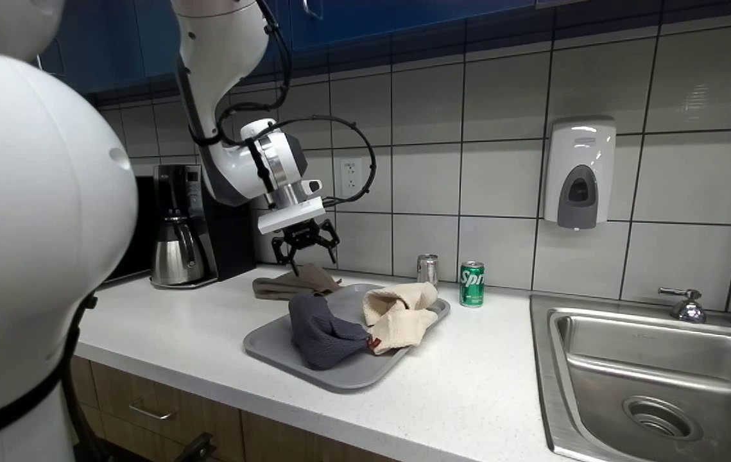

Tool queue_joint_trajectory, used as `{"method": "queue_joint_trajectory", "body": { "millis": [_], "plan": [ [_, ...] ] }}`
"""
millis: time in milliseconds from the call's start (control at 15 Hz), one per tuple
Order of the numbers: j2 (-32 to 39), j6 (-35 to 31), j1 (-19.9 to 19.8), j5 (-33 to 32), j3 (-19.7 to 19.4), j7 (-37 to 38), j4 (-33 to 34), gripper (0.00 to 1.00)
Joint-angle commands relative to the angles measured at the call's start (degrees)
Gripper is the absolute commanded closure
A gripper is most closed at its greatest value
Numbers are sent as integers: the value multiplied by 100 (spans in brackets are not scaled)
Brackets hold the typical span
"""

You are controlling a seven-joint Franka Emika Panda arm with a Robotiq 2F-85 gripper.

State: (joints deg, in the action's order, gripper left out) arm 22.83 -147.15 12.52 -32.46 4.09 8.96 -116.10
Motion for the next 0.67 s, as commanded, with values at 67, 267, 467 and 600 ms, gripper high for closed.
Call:
{"method": "queue_joint_trajectory", "body": {
  "millis": [67,267,467,600],
  "plan": [
    [708,18,225,51,-103,-328,944,0],
    [1009,2,169,183,6,-949,1350,0],
    [1184,-23,40,402,155,-1803,1600,0],
    [1270,-14,-123,704,354,-2556,1719,0]
  ]
}}
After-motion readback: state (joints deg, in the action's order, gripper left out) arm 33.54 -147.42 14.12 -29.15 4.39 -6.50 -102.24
